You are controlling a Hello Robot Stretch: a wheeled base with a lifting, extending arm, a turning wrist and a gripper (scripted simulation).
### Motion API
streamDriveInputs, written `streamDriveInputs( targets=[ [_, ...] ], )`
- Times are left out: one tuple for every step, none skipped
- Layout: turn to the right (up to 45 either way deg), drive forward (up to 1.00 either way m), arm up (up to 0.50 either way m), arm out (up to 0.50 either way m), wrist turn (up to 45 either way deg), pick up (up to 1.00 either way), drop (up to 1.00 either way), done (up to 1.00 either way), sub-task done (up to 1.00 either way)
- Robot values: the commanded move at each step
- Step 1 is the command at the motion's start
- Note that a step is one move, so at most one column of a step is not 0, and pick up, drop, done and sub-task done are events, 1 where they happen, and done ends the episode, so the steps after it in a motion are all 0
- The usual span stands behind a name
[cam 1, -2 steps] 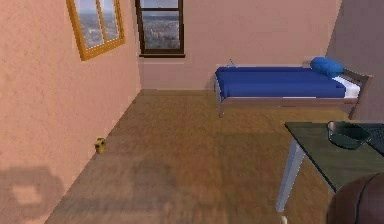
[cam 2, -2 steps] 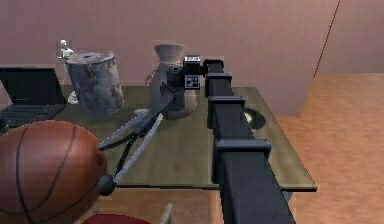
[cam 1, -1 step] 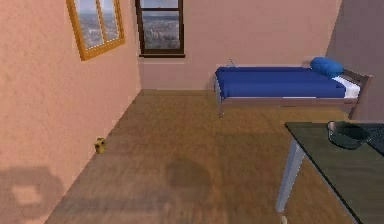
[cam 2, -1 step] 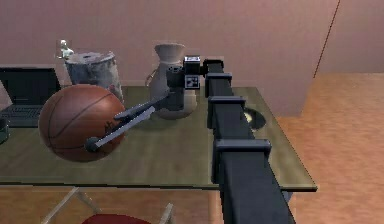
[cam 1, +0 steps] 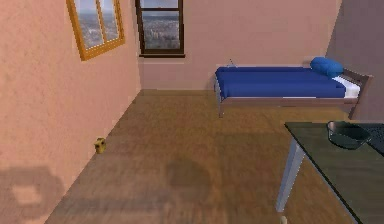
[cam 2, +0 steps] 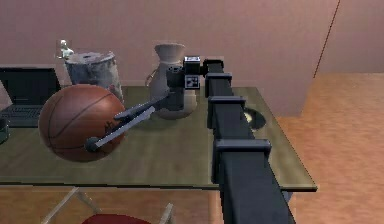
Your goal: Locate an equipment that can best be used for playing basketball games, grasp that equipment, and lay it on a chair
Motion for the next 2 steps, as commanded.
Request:
streamDriveInputs(
  targets=[
    [0.0, 0.0, -0.5, 0.0, 0.0, 0.0, 0.0, 0.0, 0.0],
    [0.0, 0.0, 0.0, 0.0, 0.0, 0.0, 1.0, 0.0, 0.0]
  ],
)
